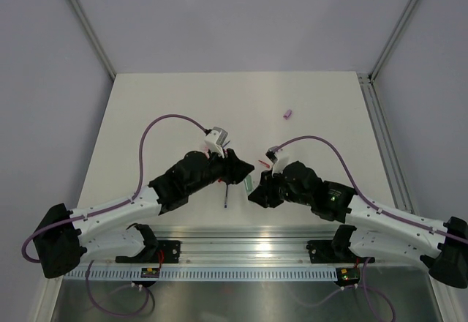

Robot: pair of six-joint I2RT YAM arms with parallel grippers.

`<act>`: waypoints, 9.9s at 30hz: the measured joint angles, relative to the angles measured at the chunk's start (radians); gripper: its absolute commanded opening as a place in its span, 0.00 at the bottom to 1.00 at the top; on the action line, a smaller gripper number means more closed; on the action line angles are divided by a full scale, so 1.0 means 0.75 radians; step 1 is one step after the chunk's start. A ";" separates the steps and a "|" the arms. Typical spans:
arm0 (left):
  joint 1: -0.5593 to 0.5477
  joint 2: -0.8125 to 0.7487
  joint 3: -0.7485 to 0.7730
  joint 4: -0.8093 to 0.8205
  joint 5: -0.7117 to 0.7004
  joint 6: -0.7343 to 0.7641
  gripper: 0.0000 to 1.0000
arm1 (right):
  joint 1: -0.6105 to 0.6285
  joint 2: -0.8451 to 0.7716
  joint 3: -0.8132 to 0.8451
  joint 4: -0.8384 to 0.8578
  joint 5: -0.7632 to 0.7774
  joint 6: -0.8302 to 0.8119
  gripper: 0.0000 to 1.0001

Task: Insert the pens into the pen caps
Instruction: Insert the pen into the pen cap.

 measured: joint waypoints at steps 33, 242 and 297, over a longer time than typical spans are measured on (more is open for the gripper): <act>-0.002 -0.018 -0.001 -0.016 0.018 0.026 0.00 | 0.113 0.048 0.089 -0.014 0.180 0.000 0.18; -0.190 -0.662 -0.081 -0.417 -0.081 0.307 0.00 | 0.257 0.222 0.823 -0.497 0.389 0.021 0.04; -0.287 -0.710 -0.070 -0.653 -0.210 0.310 0.00 | 0.109 0.464 0.760 -0.257 0.041 0.018 0.04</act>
